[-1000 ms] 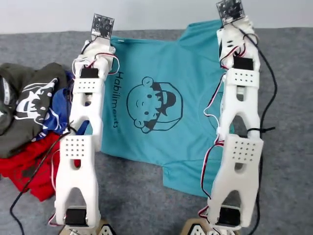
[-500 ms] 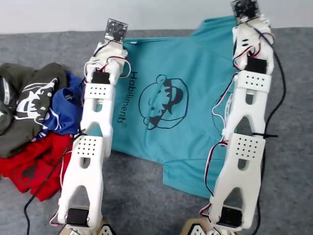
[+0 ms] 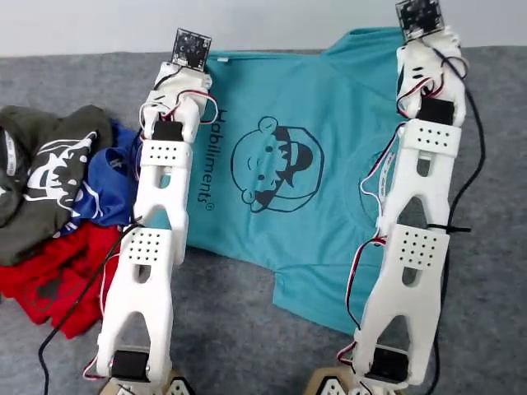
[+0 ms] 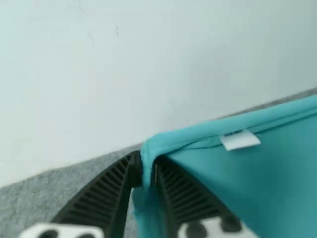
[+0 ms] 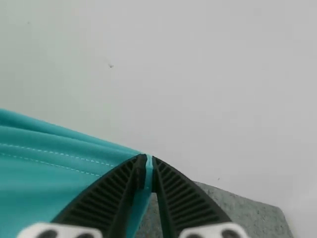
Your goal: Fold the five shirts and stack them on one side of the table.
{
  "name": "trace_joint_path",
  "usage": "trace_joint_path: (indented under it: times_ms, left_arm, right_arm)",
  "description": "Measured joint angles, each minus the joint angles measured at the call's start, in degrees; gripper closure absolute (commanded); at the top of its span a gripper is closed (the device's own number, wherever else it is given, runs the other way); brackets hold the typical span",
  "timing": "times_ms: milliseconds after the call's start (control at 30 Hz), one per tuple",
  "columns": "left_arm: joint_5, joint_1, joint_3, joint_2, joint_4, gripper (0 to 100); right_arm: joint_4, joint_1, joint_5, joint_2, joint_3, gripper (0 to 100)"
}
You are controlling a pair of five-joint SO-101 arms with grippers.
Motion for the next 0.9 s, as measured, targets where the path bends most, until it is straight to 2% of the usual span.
trace_joint_path:
  times_ms: [233,400,600,900]
  left_arm:
    - [0.00,0.53,0.00,0.00,-1.93,100]
    - [-3.16,1.85,0.79,0.00,-2.73,100]
    - [-3.78,2.02,0.88,0.44,-5.63,100]
    - [-4.22,7.03,0.88,0.44,-7.91,100]
  right_arm:
    - [1.93,0.00,0.00,0.00,0.00,98.9]
    - [4.75,0.70,0.00,0.00,0.00,98.9]
    - [6.15,0.70,0.00,0.00,0.00,98.9]
    - [8.44,0.70,0.00,0.00,0.00,98.9]
